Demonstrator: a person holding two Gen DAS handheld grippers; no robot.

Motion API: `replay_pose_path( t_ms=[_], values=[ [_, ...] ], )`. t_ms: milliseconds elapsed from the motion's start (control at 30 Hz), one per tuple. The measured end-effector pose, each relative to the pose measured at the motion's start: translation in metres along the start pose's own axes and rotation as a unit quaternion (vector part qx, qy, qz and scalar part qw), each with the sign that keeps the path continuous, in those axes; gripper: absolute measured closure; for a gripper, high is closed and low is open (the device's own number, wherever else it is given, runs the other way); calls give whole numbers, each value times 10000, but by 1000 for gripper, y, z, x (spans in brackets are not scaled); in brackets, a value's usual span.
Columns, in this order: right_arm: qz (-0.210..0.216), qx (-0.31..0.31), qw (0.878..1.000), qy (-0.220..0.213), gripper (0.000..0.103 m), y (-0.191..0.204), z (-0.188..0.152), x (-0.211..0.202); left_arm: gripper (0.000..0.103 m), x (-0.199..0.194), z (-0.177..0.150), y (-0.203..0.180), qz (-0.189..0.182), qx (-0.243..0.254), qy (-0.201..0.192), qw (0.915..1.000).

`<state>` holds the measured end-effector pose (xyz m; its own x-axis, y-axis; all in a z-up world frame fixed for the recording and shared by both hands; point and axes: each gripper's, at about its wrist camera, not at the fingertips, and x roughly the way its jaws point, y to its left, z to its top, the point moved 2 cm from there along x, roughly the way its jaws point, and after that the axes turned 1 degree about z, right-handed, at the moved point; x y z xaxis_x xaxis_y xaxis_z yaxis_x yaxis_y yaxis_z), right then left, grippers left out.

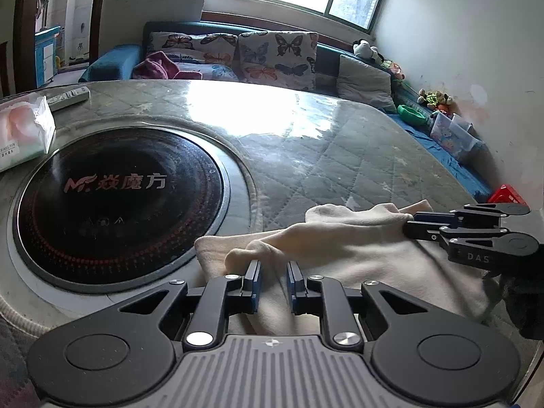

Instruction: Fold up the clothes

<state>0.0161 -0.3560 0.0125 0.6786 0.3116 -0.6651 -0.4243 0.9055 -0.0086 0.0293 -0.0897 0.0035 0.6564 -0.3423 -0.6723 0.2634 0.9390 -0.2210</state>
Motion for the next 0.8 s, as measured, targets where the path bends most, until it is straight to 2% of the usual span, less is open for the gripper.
replay_pose_path(
  t_ms=[300,633,800],
  values=[
    [-123,-188,9996,188,81,9,-13,-13,85,1,0,5,-174,-3,48,9998],
    [-210,-7,9996,182,81,15,-25,-34,85,0,1,-3,158,313,-72,9994],
    [-252,-2,9997,-6,78,18,-19,-50,84,-3,1,-5,266,385,-123,9988]
  ],
)
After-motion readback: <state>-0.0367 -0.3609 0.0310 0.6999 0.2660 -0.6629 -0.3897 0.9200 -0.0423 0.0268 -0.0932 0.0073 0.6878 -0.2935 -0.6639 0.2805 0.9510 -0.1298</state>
